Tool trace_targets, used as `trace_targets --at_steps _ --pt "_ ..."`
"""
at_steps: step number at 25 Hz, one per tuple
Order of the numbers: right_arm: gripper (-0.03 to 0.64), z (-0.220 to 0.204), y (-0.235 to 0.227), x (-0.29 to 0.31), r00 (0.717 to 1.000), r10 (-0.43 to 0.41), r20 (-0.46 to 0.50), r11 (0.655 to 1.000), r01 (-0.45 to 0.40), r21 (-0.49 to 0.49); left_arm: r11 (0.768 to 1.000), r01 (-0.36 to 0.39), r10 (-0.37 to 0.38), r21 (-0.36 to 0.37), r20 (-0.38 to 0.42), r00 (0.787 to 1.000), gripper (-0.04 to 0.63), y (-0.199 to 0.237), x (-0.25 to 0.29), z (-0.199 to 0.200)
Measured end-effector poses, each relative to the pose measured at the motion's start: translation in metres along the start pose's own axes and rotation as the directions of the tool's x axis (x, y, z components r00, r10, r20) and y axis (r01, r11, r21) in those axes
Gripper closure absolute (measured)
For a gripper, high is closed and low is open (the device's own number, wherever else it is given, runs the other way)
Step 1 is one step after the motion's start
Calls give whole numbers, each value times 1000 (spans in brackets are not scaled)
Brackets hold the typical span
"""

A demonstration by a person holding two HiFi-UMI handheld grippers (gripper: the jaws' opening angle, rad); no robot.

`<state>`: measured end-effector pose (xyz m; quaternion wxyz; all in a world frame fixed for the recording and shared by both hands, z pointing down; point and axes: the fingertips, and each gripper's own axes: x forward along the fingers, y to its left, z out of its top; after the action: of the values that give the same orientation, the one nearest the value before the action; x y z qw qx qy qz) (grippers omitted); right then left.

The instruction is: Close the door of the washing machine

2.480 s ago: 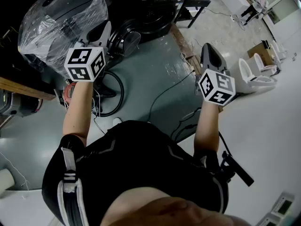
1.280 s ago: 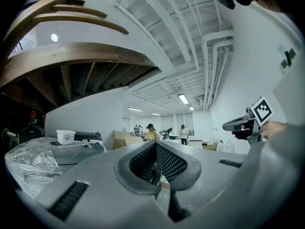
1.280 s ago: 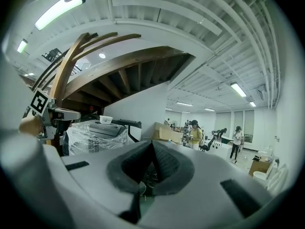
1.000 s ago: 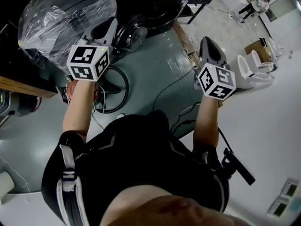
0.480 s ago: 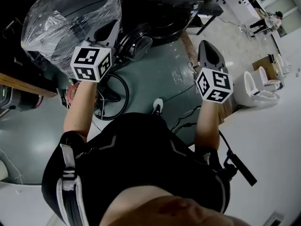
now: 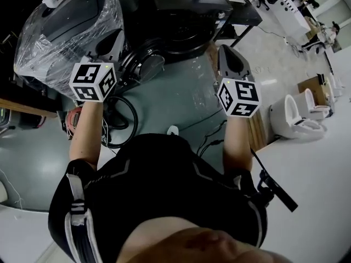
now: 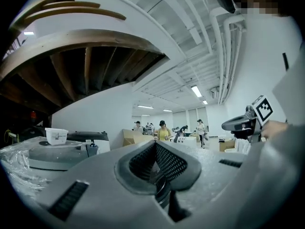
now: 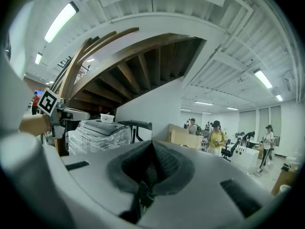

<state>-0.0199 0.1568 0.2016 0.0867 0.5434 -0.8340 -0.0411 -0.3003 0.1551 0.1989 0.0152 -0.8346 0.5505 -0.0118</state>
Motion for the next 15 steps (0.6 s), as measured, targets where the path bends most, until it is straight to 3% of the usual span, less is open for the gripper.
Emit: trace_targets --at_steps 7,12,15 --pt "612 -19 -78 13 999 36 -15 999 -36 -8 993 -120 121 -20 24 992 592 -22 61 4" --pt "612 -25 -114 30 999 48 -3 996 -48 69 991 -43 39 -126 -34 999 592 -49 93 -18" --pt "612 -28 -113 50 997 76 4 994 -76 77 994 -63 57 -85 -69 996 592 -44 105 -28"
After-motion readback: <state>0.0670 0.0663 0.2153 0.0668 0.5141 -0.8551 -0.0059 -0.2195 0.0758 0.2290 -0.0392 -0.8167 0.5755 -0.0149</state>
